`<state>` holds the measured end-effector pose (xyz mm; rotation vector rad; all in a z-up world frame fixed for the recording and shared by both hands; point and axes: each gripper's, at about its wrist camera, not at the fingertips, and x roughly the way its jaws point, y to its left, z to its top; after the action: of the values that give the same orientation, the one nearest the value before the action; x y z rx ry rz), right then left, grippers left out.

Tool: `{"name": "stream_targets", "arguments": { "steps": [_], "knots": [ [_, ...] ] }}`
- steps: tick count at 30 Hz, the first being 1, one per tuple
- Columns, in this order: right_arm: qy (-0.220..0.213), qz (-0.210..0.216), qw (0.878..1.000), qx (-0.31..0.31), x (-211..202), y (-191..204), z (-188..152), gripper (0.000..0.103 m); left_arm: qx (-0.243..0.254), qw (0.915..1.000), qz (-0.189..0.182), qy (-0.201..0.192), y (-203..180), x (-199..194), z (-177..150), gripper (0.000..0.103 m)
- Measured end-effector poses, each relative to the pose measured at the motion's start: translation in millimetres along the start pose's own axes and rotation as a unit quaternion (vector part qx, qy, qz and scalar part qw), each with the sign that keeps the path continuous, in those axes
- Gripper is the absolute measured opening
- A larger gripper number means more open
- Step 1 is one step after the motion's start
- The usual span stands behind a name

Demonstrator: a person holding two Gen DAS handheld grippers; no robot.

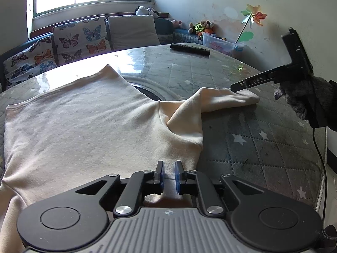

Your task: Fold clothes

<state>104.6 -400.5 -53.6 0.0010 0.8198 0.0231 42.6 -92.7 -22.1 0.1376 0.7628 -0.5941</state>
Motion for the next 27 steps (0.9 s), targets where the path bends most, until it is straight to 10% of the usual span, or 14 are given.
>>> {"name": "stream_targets", "arguments": {
  "steps": [3,16,22,27],
  "knots": [
    [-0.007,-0.003,1.0,-0.018,0.9,6.0,5.9,0.009,0.001,1.0,0.0,0.001,-0.4,0.5,-0.1,0.012],
    [-0.161,0.006,0.986,-0.042,-55.7,-0.5,55.0,0.008,0.004,1.0,-0.001,0.0,-0.3,3.2,-1.1,0.013],
    [-0.093,-0.033,0.995,0.009,-39.2,-34.2,30.5,0.009,0.008,1.0,-0.002,-0.001,-1.2,3.6,-1.5,0.013],
    [-0.058,0.022,0.996,0.059,-29.4,-35.1,16.9,0.024,0.008,1.0,-0.001,0.0,-1.5,3.4,-1.6,0.013]
  ]
}}
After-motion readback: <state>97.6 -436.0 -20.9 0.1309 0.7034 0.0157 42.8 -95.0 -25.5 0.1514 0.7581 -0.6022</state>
